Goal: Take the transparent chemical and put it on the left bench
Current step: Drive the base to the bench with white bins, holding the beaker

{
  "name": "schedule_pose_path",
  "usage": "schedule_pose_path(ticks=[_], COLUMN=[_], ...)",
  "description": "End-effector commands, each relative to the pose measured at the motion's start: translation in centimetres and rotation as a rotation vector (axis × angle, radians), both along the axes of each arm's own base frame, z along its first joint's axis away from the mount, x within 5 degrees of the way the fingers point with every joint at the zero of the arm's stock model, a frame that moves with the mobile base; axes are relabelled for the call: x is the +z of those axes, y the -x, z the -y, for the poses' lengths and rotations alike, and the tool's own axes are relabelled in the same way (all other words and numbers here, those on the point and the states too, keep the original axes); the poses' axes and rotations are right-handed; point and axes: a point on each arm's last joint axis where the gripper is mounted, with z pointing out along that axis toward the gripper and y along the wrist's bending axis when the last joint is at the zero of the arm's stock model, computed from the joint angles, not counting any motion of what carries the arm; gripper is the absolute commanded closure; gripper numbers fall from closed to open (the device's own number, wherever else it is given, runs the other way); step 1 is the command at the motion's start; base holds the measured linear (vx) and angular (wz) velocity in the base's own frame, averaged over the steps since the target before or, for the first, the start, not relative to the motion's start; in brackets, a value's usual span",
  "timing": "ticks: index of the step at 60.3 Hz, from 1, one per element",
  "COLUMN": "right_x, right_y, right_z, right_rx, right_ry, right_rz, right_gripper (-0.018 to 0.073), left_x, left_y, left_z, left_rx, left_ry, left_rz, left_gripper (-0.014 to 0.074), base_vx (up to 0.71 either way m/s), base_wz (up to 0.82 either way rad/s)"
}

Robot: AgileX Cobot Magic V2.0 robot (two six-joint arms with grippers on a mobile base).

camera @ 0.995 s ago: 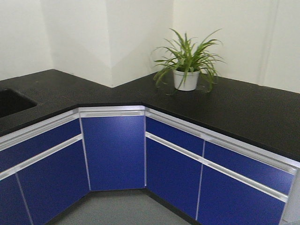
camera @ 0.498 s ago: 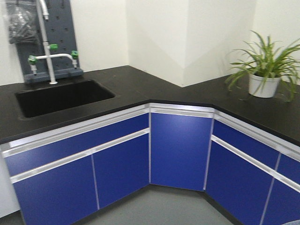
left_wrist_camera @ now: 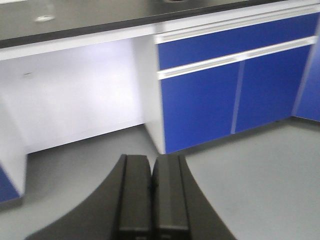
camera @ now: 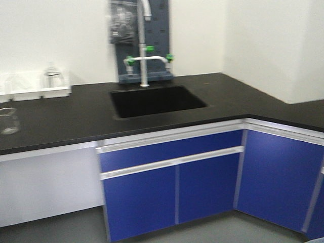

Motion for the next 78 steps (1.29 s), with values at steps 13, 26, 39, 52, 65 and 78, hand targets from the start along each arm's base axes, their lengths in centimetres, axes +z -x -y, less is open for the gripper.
schedule_pose_path(ticks=[13,26,39,52,65,78], right_x=[1.49,1.49,1.5,1.5,1.5,1.5], right_y=[-0.11,-0.11,-0.11,-0.11,-0.11,-0.11], right_z=[0.29,0.29,0.3,0.3,0.3,0.3], right_rx=[-0.034,-0.034,-0.035,-0.035,-0.035,-0.035], right_ry=[-0.011,-0.011,-0.012,-0.012,-0.012,-0.012], right_rz=[0.082,0.082,0.083,0.083,0.083,0.083], right_gripper=[0.0562,0.0562,0.0562,0.0562,0.0562,0.0562], left_x=[0.27,0.27,0.27,0.27,0.27,0.27], left_y=[0.15,0.15,0.15,0.15,0.15,0.15], left_z=[-0.02,-0.02,-0.02,-0.02,-0.02,-0.02], left_rx=[-0.001,-0.001,-0.001,-0.001,-0.001,-0.001], left_ry=[0.014,0.014,0.014,0.014,0.014,0.014], left_rz=[0.081,0.081,0.081,0.081,0.081,0.081], left_gripper=[0.06,0.06,0.06,0.06,0.06,0.06], base_vx=[0.08,0.12,0.16,0.18,0.16,0.17], base_wz=[0.76,0.69,0.58,0.55,0.51,0.53])
